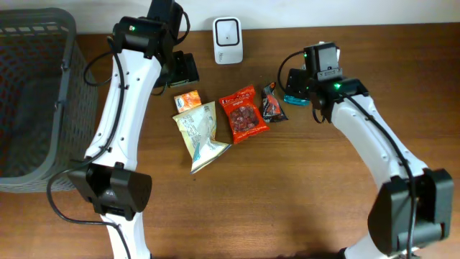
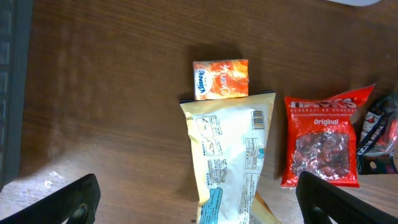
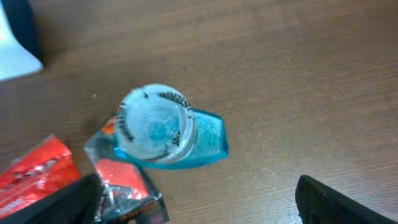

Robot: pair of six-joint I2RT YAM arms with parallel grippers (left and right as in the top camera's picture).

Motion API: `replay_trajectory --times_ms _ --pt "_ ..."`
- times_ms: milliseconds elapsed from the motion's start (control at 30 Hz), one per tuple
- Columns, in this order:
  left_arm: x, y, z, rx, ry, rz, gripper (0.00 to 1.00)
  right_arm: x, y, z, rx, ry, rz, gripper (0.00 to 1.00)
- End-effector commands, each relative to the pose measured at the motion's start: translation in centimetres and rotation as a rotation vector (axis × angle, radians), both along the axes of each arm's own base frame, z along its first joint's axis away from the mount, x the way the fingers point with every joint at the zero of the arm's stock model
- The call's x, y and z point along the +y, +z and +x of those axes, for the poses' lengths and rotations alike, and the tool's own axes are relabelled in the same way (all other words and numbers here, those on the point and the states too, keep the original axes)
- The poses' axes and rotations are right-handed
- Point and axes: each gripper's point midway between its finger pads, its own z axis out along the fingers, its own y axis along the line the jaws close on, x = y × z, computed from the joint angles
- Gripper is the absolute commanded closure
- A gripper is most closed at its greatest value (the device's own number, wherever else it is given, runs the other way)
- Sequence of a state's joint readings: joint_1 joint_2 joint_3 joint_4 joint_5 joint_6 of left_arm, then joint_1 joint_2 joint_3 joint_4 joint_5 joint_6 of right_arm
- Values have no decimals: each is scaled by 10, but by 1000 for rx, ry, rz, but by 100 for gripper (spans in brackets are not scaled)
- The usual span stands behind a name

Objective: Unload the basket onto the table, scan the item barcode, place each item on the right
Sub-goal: 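Lift the bottle with the right gripper and hold it before the scanner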

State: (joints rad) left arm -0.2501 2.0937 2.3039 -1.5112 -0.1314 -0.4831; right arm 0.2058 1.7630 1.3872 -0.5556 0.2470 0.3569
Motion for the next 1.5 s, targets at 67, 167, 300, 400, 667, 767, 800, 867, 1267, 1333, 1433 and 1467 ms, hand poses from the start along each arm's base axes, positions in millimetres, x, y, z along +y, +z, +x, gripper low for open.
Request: replay_trajectory --times_ms 67,167,300,400,667,767,800,867,1267,1333,1433,1467 --pt "2 13 0 -34 5 -5 1 7 -24 15 3 50 -30 2" --pt "2 13 0 -34 5 -5 1 8 -20 21 -30 48 -25 2" --pt "2 13 0 -34 5 -5 1 9 -36 23 -3 50 -28 2" --pt "2 13 0 -34 5 -5 1 10 -55 27 22 53 -35 1" --pt "2 13 0 -34 5 -5 1 12 -47 39 -38 57 -32 18" --pt "2 13 0 -34 5 -5 1 12 -47 40 -41 57 -31 23" --pt "2 13 0 -34 5 -5 1 13 -47 40 -41 57 -31 26" --pt "2 13 0 -34 5 -5 1 13 -47 40 -41 58 -29 32" --pt "2 13 0 -34 5 -5 1 54 27 53 -50 212 123 43" --pt "2 13 0 -34 5 -5 1 62 56 58 -83 240 160 46" --pt "2 13 0 -34 5 -5 1 72 87 67 -148 235 240 47" --pt "2 13 0 -34 5 -5 1 82 95 70 -176 230 319 47"
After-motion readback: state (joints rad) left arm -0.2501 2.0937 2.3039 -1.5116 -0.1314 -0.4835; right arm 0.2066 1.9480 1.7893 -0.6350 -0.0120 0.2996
